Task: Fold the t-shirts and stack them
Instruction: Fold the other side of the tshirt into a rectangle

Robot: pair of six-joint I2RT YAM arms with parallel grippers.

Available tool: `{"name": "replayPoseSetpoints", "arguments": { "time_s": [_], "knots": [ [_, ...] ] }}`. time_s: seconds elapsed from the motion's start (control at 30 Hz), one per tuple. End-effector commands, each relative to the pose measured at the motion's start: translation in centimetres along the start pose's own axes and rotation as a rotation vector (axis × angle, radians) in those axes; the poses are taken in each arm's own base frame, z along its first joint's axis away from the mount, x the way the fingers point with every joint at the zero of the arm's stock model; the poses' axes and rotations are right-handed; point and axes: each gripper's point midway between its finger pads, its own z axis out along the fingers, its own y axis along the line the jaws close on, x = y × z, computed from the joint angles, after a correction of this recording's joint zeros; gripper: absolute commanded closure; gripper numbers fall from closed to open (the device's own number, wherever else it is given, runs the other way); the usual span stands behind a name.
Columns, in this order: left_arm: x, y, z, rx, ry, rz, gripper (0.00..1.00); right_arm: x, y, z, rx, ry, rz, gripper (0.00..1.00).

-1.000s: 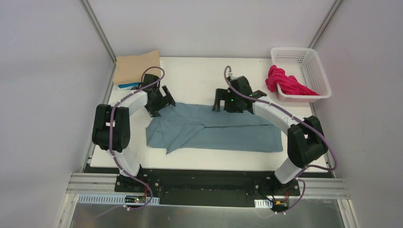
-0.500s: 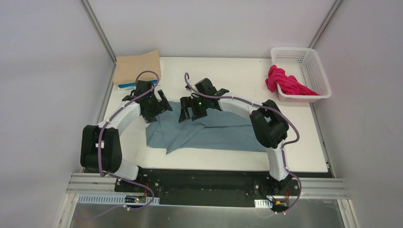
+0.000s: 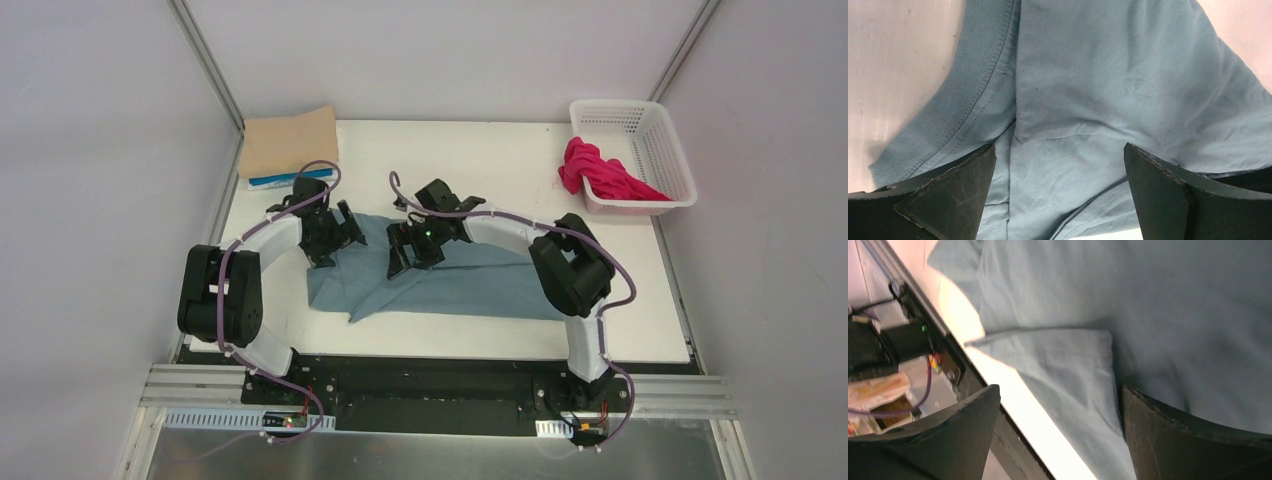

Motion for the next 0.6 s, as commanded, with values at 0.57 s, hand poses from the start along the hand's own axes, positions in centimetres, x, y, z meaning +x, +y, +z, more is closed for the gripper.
{"name": "replayPoseSetpoints", "arguments": {
  "time_s": [0.57],
  "knots": [
    [-0.4,1.0,-2.5,-0.048,-0.056,0.005,0.01,3.5,0.0,-4.6,0.188,-0.057,-0.166,0.12]
  ]
}}
